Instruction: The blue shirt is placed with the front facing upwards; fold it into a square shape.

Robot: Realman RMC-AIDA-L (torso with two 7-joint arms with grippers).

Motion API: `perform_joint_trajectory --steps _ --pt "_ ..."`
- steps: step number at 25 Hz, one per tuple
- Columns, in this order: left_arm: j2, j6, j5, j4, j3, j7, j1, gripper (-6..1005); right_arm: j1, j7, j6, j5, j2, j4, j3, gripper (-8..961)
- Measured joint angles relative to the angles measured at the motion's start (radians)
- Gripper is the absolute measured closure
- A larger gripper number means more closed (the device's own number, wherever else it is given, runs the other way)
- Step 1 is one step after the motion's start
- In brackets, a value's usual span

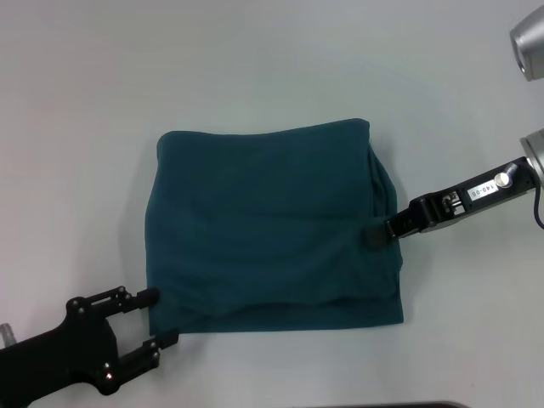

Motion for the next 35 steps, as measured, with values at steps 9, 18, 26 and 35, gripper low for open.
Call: perform_joint_trajectory --steps 9,18,26,35 --pt "-0.002 -0.064 -0.007 0.043 -0.007 0.026 -0.024 431 -0.004 0.001 -0.004 0.0 0.0 0.0 0.005 918" --pt "-0.005 -0.069 -0.031 0.063 -0.007 0.055 -0.038 446 -0.004 0.002 -0.004 0.0 0.0 -0.001 0.006 917" --pt "-0.007 -0.102 -0.049 0.089 -0.009 0.087 -0.049 476 0.001 0.002 -0.004 0.0 0.0 -0.001 0.006 917" --pt "-0.001 -0.085 -0.068 0.011 -0.003 -0.142 -0.051 510 0.001 0.01 -0.007 0.0 -0.004 -0.006 0.007 917"
